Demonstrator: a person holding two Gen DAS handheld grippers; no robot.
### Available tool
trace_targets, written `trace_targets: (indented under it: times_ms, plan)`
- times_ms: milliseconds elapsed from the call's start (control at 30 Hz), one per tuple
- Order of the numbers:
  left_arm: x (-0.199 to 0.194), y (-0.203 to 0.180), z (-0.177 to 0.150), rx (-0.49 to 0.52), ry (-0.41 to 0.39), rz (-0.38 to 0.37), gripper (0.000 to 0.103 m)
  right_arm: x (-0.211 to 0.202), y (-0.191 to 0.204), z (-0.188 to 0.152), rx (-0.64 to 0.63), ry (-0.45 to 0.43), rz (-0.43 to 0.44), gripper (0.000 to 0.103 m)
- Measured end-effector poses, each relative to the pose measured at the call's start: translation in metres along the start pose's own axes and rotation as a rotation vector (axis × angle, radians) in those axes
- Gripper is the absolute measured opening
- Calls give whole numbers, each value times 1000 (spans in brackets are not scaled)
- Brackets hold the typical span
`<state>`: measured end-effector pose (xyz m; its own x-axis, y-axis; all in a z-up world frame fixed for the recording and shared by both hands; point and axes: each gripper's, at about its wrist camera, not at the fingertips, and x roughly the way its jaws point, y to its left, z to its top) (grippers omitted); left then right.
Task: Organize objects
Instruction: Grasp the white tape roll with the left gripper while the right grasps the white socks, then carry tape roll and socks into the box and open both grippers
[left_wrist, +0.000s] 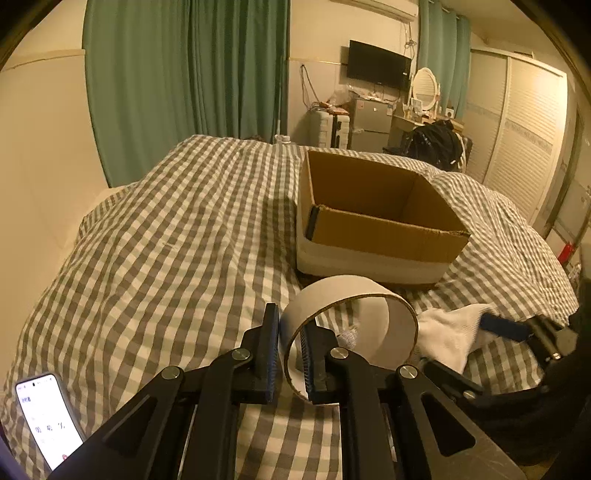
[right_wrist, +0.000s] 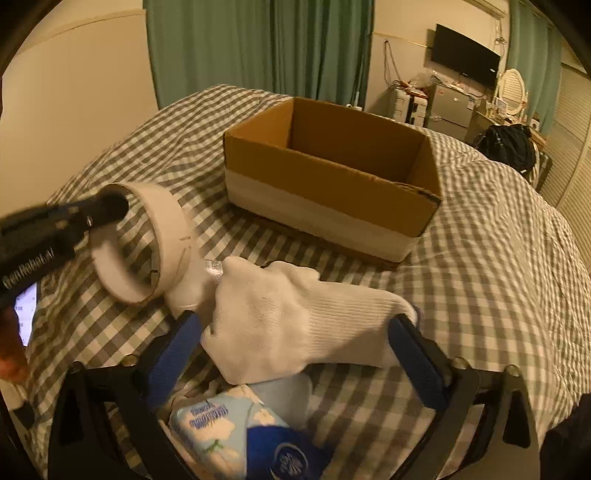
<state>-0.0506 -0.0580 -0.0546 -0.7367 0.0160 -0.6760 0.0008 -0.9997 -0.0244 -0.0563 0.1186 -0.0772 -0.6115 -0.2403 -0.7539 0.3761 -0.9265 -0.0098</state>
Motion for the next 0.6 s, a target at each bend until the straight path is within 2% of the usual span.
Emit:
trace_targets:
  times_ms: [167, 233, 267, 300, 333, 367, 400, 600]
  plan:
    - [2, -5, 1, 5, 10, -17, 12, 7, 4, -2, -13, 0, 13, 70]
    - [2, -8, 0, 9, 14, -21, 12, 5, 5, -3, -22, -6, 30, 50]
    - [1, -9, 0, 13, 13, -21, 12, 2, 5, -4, -21, -12, 42, 46]
    - [0, -10, -1, 14, 11, -21, 12, -3, 4, -5, -23, -18, 49, 35]
    - [-1, -12, -1, 16, 8, -21, 12, -5, 5, -5, -28, -24, 58, 29]
    - [-1, -12, -2, 19, 8, -19, 12, -8, 5, -5, -32, -29, 63, 28]
    - [-2, -13, -2, 21, 8, -15, 12, -10, 5, -5, -37, -31, 64, 22]
    - [-12, -9, -3, 16, -8, -5, 12, -19, 5, -8, -42, -41, 70, 15]
